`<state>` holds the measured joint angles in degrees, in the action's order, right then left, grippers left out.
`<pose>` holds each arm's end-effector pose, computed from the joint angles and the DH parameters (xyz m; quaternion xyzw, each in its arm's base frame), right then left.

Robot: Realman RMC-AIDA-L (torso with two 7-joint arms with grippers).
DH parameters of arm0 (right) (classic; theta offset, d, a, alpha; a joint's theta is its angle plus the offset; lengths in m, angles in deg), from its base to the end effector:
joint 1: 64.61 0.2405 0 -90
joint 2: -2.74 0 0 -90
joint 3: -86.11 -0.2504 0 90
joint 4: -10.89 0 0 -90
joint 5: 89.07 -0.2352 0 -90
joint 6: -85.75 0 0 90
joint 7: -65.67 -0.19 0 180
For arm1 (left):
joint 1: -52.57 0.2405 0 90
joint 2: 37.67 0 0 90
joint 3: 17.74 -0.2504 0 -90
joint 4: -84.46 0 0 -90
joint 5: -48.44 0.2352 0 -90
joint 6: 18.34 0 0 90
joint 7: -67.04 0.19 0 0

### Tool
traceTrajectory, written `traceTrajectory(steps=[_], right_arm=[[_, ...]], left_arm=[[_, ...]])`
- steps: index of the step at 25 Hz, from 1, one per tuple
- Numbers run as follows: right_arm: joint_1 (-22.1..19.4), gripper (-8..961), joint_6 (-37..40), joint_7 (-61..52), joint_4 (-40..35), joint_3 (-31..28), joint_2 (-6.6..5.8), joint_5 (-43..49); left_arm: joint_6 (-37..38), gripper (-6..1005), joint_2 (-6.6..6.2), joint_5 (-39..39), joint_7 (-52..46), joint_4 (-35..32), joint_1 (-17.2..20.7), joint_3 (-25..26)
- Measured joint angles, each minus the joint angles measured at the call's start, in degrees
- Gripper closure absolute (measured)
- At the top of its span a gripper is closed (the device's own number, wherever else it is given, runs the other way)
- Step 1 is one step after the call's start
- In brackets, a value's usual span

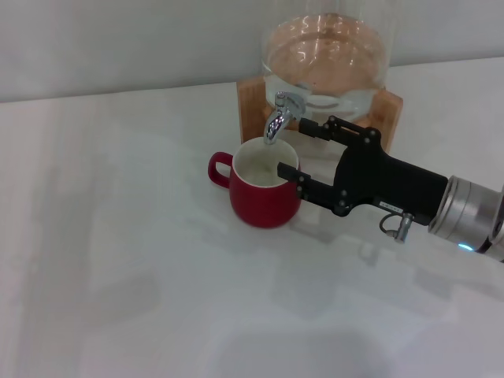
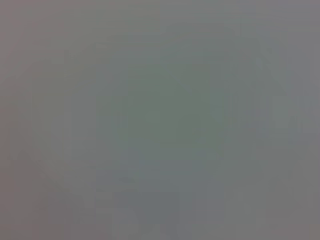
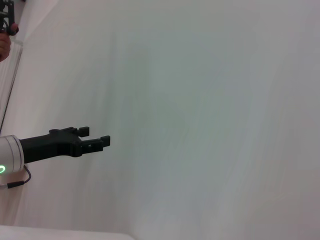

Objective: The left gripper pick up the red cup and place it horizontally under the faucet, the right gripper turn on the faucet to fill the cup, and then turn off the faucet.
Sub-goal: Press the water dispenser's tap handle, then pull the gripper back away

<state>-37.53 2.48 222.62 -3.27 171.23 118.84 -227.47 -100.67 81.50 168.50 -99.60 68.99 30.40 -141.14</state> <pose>0.2345 0.3555 -0.0611 -0.8667 -0.0145 0.3705 0.3336 -0.3224 0.3728 0.0500 -0.5461 -0.1086 -0.2900 0.7784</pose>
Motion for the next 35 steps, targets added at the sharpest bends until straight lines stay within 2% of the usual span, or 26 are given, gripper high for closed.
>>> traceTrajectory(steps=[17,35], right_arm=[[-0.60,291,-2.13,-0.31,-0.40,1.50,0.04,0.65],[0.85,290,3.42,-1.56,-3.59,4.13,0.09,-0.96]], left_arm=[[0.06,115,0.01,0.00,0.00,0.00,-0.07,0.00],[0.07,115,0.08,0.00,0.00,0.00,0.07,-0.06]])
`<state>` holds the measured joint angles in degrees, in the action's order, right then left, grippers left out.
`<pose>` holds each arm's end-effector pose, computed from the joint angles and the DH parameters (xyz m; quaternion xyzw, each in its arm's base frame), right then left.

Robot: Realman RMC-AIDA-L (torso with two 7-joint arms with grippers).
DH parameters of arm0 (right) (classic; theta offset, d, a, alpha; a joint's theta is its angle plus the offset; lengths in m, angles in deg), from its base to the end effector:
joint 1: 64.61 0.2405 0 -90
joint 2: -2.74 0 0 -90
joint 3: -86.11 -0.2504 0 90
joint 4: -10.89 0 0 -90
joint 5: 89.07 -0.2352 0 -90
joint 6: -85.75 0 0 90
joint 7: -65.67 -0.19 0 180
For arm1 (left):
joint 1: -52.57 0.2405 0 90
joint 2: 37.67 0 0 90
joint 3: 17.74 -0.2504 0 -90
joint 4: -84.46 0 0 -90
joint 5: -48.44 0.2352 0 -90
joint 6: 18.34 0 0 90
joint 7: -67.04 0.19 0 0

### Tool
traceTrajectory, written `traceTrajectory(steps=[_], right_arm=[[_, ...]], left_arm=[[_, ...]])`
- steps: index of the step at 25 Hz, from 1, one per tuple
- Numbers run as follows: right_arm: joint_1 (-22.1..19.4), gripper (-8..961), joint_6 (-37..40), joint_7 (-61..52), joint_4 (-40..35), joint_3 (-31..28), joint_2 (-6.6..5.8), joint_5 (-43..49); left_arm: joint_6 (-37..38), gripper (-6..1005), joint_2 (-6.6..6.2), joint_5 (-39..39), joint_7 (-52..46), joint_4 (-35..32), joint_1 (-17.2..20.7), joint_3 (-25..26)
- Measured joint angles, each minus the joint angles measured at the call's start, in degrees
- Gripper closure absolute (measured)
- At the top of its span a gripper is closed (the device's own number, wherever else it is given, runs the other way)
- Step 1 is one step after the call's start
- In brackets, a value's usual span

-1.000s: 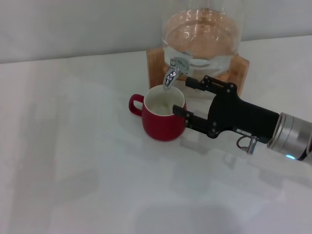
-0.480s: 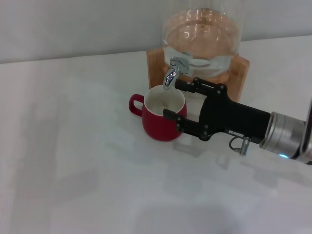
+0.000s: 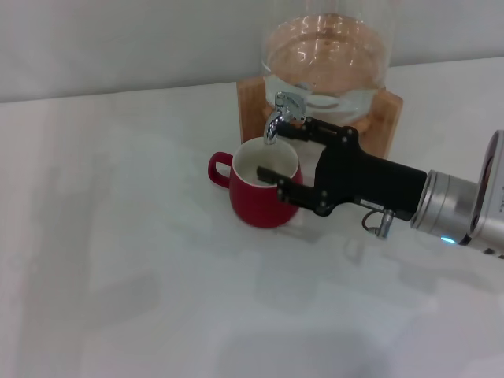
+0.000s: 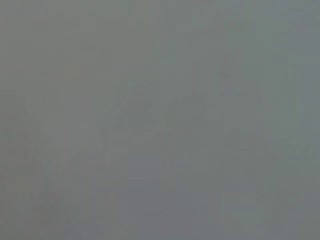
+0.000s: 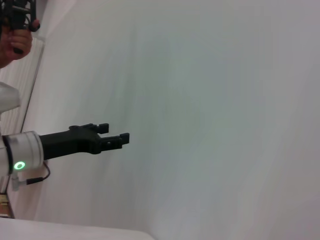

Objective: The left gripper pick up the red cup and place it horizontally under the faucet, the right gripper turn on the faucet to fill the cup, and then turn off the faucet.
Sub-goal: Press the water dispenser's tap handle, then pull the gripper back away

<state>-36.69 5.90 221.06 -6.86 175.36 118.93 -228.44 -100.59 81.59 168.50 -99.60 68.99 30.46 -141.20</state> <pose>0.2184 0.3632 -0.0706 -0.8769 -0.0284 0.3637 0.3128 -0.3225 0.3725 0.0490 -0.5468 -0.1099 -0.2897 0.7779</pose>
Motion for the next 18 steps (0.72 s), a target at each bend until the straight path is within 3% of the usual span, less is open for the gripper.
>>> traceTrajectory(steps=[18], right_arm=[[-1.92,290,0.72,0.63,0.04,-0.67,-0.16,-3.23]], left_arm=[[-0.19,115,-0.02,0.00,0.00,0.00,0.24,-0.11]])
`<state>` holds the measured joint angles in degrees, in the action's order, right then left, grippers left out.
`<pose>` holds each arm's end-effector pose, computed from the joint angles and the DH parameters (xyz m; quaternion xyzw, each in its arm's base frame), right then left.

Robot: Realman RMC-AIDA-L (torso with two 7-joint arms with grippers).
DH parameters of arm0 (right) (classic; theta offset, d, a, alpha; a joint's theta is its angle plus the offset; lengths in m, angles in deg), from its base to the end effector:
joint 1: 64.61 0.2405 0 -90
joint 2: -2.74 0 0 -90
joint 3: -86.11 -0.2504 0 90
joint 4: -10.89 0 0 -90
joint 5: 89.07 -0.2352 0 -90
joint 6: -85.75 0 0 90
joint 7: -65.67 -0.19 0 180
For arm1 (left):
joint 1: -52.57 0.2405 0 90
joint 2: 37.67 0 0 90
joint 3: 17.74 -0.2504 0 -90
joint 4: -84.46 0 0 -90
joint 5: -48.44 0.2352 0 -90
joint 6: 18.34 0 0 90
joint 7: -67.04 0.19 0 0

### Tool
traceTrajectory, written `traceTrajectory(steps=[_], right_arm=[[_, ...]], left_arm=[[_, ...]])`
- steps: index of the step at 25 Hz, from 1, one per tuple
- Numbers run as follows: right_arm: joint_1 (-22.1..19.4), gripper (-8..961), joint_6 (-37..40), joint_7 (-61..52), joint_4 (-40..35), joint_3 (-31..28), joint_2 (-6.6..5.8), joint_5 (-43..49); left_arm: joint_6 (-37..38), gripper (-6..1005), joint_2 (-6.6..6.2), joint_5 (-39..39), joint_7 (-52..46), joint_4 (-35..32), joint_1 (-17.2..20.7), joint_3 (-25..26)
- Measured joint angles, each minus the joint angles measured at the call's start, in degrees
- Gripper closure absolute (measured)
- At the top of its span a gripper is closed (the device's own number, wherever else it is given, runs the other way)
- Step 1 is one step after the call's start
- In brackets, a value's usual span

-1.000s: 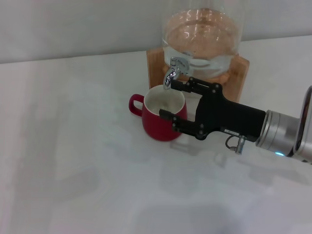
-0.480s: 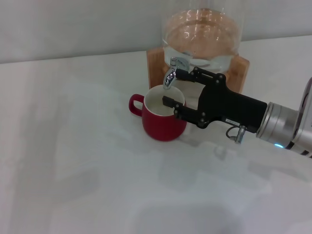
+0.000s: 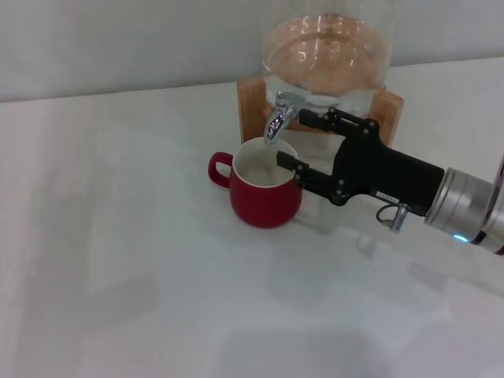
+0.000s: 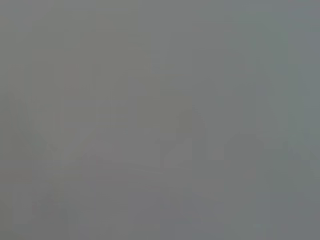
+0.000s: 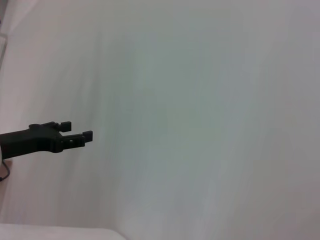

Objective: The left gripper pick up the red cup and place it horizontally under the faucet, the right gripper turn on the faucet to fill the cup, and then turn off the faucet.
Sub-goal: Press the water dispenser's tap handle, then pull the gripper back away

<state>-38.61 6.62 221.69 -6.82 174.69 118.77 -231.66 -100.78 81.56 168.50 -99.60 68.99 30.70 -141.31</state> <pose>0.2326 0.3653 -0.0598 -0.8639 -0.0049 0.3633 0.3487 -0.3235 0.3709 0.0492 -0.5465 -0.1094 -0.2889 0.7784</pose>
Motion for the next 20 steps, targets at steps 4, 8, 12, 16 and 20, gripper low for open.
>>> traceTrajectory(steps=[4,8,12,16,20], right_arm=[[-0.59,291,0.03,0.14,-0.14,-0.62,-0.02,-0.11],[-0.69,291,0.03,0.22,-0.14,-0.68,-0.03,-0.17],[-0.86,291,0.03,0.24,-0.14,-0.85,-0.09,-0.19],[-1.98,291,-0.68,0.37,-0.13,-0.91,-0.17,-0.10],[-3.51,290,-2.90,0.81,0.00,-0.68,-0.25,0.12]], left_arm=[[-0.01,115,-0.05,0.00,0.00,0.00,-0.01,0.00],[-0.01,115,-0.05,0.00,0.00,0.00,-0.02,0.00],[-0.01,115,-0.05,0.00,0.00,0.00,-0.02,0.00],[0.04,115,-0.06,0.00,0.00,0.00,-0.02,0.00],[0.20,115,-0.05,0.01,0.00,0.05,-0.03,0.00]])
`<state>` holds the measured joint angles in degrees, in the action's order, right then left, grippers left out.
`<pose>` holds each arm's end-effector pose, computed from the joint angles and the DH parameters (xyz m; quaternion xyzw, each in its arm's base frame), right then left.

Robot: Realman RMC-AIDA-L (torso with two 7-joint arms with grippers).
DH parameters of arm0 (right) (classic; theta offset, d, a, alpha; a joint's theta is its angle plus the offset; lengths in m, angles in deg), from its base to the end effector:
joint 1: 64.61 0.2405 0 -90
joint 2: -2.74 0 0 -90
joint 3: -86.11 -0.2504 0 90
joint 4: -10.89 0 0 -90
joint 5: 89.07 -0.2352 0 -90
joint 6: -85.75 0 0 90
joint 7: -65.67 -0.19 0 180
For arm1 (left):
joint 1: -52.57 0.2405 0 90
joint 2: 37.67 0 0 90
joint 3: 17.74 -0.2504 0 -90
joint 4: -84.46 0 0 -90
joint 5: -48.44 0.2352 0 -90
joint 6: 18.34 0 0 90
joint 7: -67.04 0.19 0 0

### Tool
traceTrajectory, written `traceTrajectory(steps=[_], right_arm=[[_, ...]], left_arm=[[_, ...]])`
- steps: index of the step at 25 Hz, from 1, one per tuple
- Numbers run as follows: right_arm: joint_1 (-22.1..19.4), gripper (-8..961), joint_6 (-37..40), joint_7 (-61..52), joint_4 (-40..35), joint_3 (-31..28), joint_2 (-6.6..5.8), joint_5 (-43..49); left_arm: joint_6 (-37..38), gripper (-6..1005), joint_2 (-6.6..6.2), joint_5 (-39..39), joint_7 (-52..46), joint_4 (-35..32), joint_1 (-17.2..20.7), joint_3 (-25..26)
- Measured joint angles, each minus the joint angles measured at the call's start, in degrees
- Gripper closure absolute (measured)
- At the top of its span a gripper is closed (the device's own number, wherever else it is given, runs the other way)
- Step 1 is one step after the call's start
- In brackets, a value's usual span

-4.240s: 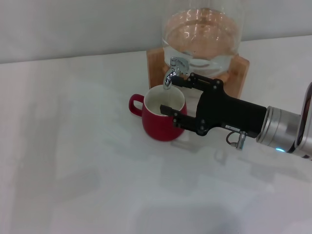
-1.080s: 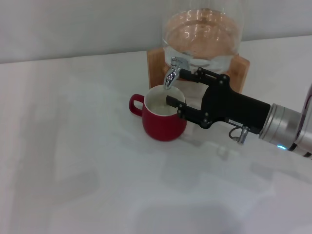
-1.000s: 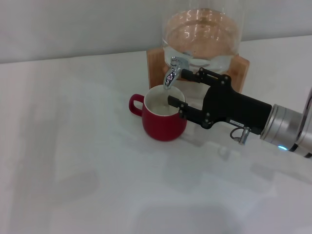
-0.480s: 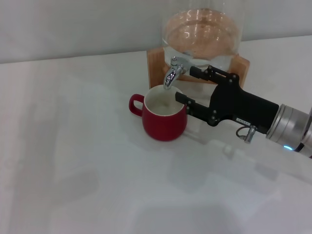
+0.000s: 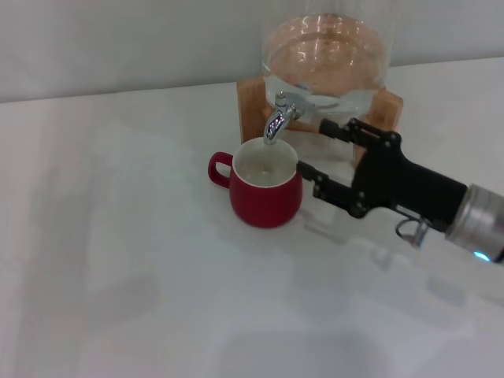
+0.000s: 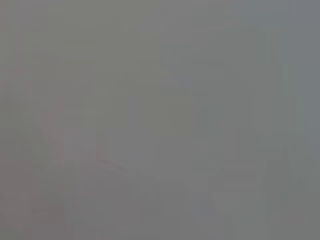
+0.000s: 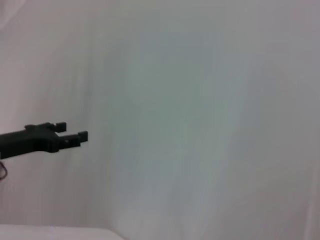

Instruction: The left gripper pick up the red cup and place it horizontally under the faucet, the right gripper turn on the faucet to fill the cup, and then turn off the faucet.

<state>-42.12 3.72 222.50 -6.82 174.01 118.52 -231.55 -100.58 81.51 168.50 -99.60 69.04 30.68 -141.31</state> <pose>0.2487 0.3473 -0.0528 -0.8574 0.0033 0.3688 0.3590 -0.3242 0.3713 0.0492 -0.5474 -0.1101 -0.2875 0.7782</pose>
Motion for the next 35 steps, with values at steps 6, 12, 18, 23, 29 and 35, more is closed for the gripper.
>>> traceTrajectory(steps=[6,12,18,23,29,35], right_arm=[[-3.69,290,-3.62,0.12,0.47,-3.39,-0.37,-0.25],[-2.96,291,-0.72,1.21,1.16,-13.66,-0.51,-0.02],[-1.23,291,2.41,1.69,0.82,-20.62,-1.17,0.12],[0.05,291,5.46,1.81,0.60,-24.08,-1.67,0.07],[1.48,291,12.09,5.54,0.57,-26.72,-1.11,-0.12],[2.61,290,17.47,8.50,0.73,-32.23,-0.59,-0.22]], left_arm=[[0.09,115,0.00,-0.08,0.08,0.53,0.03,0.07],[0.22,115,0.00,-0.10,0.05,0.83,-0.44,0.03],[0.29,115,0.00,-0.13,-0.01,0.83,-0.46,0.00],[0.30,115,0.00,-0.29,-0.06,0.83,-0.20,0.14],[0.34,115,0.01,-0.49,-0.39,0.85,-0.17,0.46],[0.28,115,0.01,-1.50,-1.41,1.51,-0.36,0.66]])
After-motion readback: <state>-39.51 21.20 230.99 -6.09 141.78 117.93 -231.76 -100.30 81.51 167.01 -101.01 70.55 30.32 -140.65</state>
